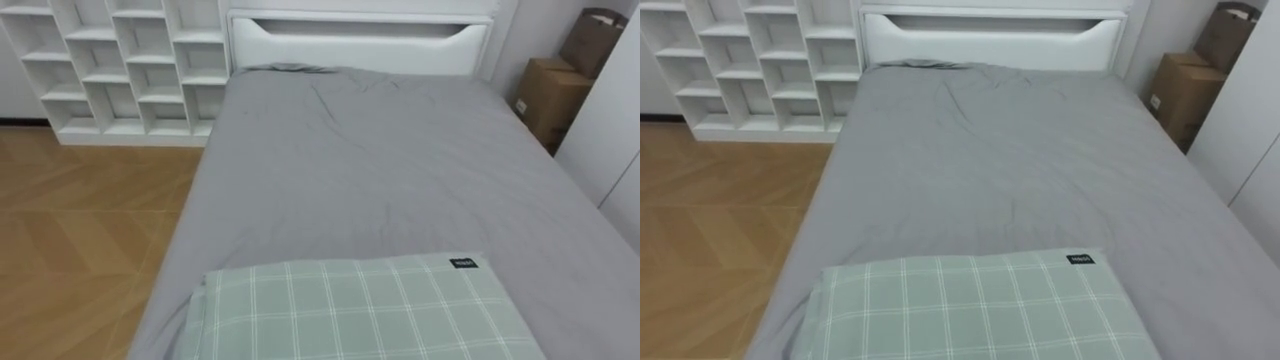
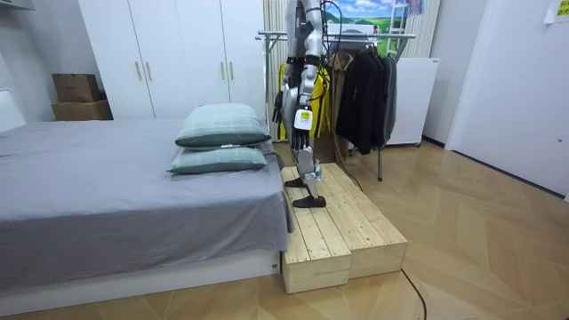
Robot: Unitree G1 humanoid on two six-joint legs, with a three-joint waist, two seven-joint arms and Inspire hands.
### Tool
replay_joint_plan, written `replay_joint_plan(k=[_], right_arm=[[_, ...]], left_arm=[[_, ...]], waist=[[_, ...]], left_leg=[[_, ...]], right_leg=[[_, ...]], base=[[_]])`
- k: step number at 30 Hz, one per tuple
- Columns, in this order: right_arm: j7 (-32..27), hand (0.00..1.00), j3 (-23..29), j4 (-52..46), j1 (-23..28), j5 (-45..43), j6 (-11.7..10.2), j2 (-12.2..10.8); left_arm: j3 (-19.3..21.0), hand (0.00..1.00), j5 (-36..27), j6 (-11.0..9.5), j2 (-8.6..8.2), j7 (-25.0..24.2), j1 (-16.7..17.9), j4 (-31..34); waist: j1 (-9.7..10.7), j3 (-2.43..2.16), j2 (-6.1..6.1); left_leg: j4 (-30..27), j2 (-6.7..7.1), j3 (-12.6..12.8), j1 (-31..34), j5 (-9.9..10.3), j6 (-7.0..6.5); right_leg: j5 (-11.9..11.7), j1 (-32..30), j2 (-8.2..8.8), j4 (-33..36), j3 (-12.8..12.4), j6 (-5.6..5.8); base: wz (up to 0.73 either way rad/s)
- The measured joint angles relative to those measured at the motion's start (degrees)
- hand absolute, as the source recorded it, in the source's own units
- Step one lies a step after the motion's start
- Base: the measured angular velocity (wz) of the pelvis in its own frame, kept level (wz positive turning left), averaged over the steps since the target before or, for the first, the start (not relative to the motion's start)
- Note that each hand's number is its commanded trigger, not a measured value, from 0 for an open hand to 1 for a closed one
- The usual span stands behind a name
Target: Hang clothes
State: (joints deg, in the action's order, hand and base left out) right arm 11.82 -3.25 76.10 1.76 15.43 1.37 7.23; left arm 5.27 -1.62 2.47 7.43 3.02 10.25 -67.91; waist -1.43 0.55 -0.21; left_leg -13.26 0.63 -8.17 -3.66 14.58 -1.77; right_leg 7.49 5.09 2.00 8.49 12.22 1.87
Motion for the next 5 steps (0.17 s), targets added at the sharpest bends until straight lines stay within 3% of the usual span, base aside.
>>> replay_joint_plan(k=[5], right_arm=[[0.04,0.00,0.00,-0.09,0.01,0.05,0.02,0.01]], left_arm=[[-0.06,0.00,0.00,0.07,-0.01,0.03,0.10,0.02]], waist=[[-0.02,-0.03,0.04]], left_leg=[[0.22,-0.03,0.00,0.02,0.00,0.01]], right_leg=[[0.00,-0.13,0.00,-0.01,0.04,0.00]], base=[[0.00]])
